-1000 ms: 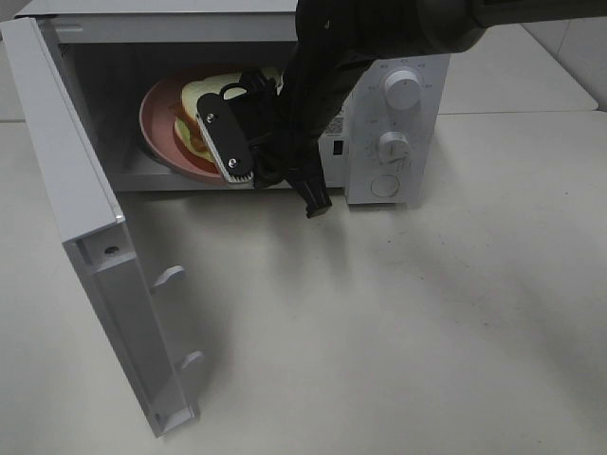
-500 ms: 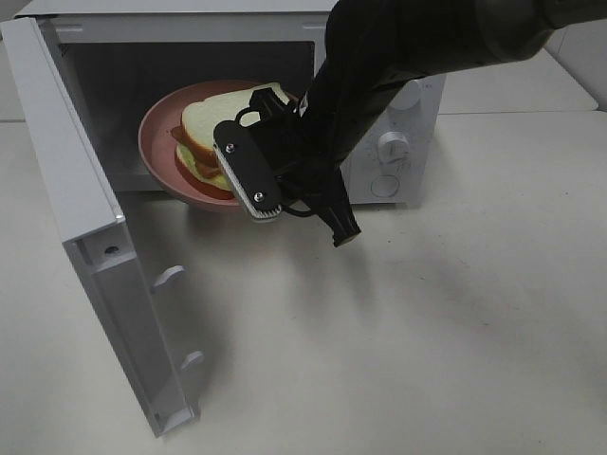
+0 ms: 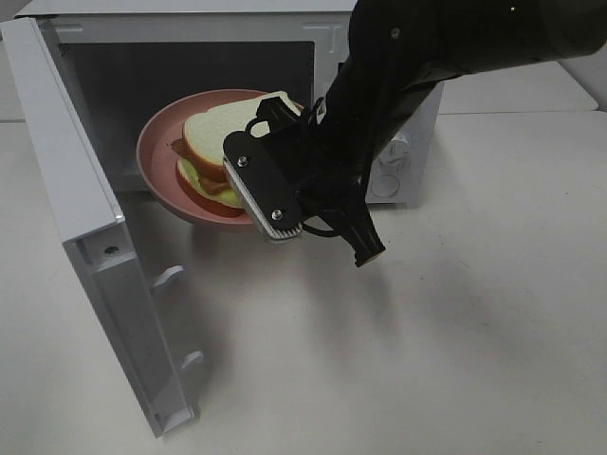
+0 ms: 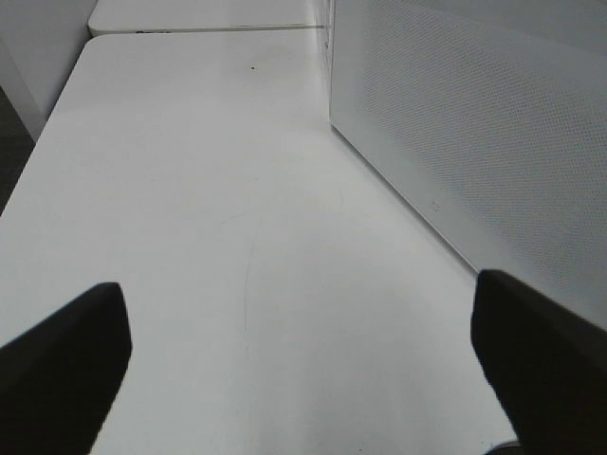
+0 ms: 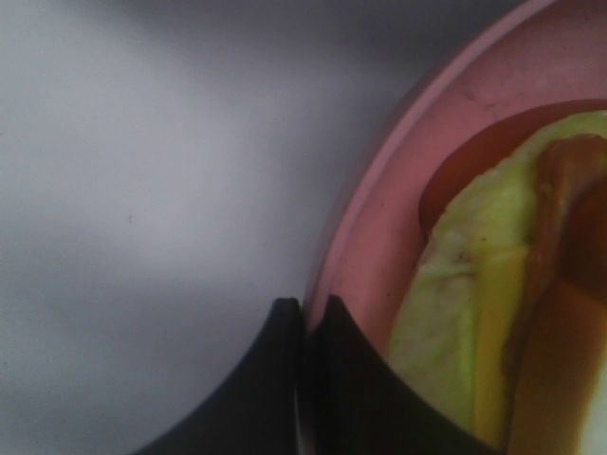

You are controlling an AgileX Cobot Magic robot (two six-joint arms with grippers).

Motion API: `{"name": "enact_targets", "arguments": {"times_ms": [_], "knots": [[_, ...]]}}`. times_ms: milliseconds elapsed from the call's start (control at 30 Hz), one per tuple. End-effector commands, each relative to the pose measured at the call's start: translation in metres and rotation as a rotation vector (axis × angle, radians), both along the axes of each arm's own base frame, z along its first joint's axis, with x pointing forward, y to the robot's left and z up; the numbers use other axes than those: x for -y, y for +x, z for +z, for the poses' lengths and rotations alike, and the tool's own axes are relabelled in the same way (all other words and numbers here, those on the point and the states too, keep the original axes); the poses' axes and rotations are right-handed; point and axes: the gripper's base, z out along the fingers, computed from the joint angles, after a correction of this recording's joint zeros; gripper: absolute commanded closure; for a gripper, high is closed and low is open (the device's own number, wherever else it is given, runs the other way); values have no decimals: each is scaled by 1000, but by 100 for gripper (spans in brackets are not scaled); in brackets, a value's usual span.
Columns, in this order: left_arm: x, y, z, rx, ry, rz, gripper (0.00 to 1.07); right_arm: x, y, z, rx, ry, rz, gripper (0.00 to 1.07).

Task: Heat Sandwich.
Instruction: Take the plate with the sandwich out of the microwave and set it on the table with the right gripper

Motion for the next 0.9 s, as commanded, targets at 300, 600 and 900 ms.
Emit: {"name": "enact_targets", "arguments": {"times_ms": [300, 600, 900], "knots": [[0, -2, -1, 25, 0, 4, 15, 20, -25, 20, 12, 13, 0, 107], [0, -2, -1, 25, 0, 4, 15, 44, -54, 18, -60, -16, -84, 107], [0, -2, -1, 25, 0, 4, 15, 66, -79, 17, -73, -35, -94, 107]]}}
